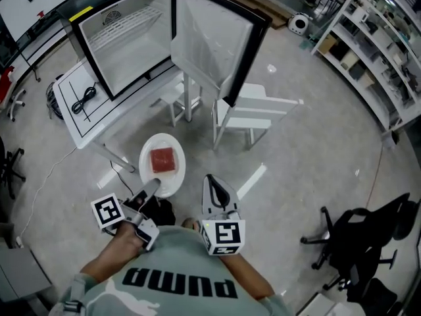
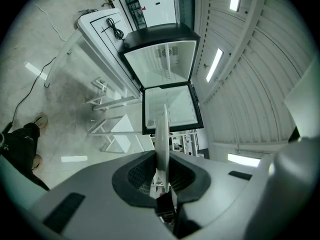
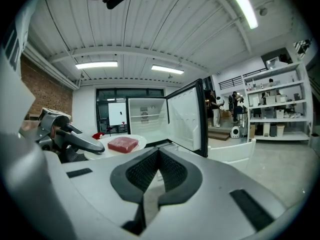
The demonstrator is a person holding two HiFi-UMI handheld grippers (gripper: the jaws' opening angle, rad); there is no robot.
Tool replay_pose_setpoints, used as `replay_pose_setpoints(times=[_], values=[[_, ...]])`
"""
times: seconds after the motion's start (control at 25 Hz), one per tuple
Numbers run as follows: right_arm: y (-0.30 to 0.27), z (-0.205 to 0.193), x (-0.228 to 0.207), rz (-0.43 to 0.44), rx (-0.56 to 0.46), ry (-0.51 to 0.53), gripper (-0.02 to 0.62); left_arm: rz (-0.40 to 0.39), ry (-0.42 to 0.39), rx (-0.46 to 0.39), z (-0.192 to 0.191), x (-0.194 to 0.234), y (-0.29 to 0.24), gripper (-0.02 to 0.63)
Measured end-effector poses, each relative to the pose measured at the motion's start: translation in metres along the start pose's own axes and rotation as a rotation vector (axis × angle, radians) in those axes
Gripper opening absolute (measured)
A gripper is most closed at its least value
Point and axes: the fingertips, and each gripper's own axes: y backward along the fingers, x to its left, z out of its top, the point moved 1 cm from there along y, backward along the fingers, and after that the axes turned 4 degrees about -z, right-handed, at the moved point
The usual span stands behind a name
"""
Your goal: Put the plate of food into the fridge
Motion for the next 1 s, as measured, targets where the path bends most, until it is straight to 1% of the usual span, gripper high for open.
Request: replay_pose_setpoints(times=[0.24,0.48,0.76,1.0], values=[[-0.025,0.003,-0.002,-0.02,0.007,0.009,0.005,-0.01,0.005,0.02,0.023,0.003,-0.019,0.048],[-0.063,0.014,0.0,-0.033,0.018,0.026,0.005,-0.015,0.003,0.029,0.06,0.003,-0.04,0.048],[-0.108,0.027,0.007,-0.034,0.032,0.045,0.005,-0.02,0.02,0.028,0.102,0.004,-0.06,0.048],[-0.146,0.039,0.02,-0.041,0.03,0.066,0.005,-0.037,0.022,0.025,0.143,0.006,-0.072,0.048]])
